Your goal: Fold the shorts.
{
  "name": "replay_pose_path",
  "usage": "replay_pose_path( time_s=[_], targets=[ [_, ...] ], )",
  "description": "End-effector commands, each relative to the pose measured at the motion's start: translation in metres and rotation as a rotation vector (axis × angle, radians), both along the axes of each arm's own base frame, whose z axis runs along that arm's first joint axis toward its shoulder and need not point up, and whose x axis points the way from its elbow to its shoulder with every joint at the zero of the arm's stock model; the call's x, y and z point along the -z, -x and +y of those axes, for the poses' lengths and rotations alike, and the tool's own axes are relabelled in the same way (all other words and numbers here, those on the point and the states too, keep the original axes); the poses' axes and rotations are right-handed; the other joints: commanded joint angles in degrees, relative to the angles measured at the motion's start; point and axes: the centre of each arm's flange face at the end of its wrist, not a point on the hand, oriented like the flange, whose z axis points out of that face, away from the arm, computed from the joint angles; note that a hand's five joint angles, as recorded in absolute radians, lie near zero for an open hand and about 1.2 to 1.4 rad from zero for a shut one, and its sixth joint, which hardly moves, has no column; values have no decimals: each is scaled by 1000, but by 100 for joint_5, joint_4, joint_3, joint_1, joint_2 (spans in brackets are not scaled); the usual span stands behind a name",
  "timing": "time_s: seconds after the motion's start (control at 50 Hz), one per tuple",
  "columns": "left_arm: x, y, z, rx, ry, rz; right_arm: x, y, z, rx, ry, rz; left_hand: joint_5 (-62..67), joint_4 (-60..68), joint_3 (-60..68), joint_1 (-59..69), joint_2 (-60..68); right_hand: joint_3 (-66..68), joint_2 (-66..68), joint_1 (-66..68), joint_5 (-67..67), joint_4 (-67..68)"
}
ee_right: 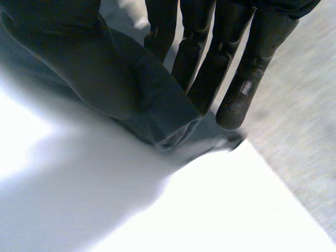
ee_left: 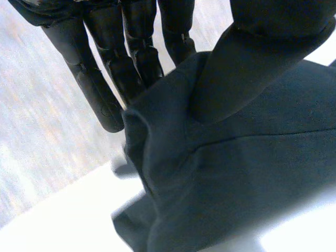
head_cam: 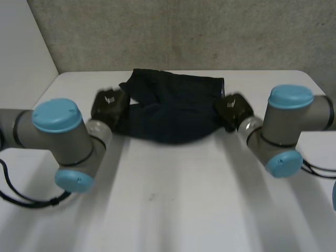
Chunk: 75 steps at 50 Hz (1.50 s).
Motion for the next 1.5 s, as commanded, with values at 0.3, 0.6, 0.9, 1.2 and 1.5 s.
replay_pose_path(
  time_s=[0.3, 0.6, 0.9, 1.2, 1.5],
  targets=[
    [-7, -37, 106, 9, -434, -256, -26, 50, 115, -62, -315, 259, 1365, 1103, 1154, 1426, 1118, 1251, 1262, 2418, 1348, 1174],
    [-8, -56, 169, 114, -502, -451, -13, 84, 170, -176, -429, 419, -574, -836, -785, -513, -821, 1251, 1262, 2418, 1348, 1174],
    [-85, -28, 85, 76, 0, -184, -8, 95, 169, -119, -341, 309, -5177, -5439, -5387, -5116, -5423, 1251, 1262, 2418, 1348, 1174],
    [-2, 18, -32, 263, 61, -186, -1, 95, 171, -108, -330, 280, -4505, -4767, -4715, -4444, -4751, 1251, 1262, 2418, 1348, 1174],
    [42, 14, -54, 258, 18, -306, 4, 96, 171, -104, -328, 279, -35, -297, -246, 26, -282, 1251, 1262, 2418, 1348, 1174]
  ],
)
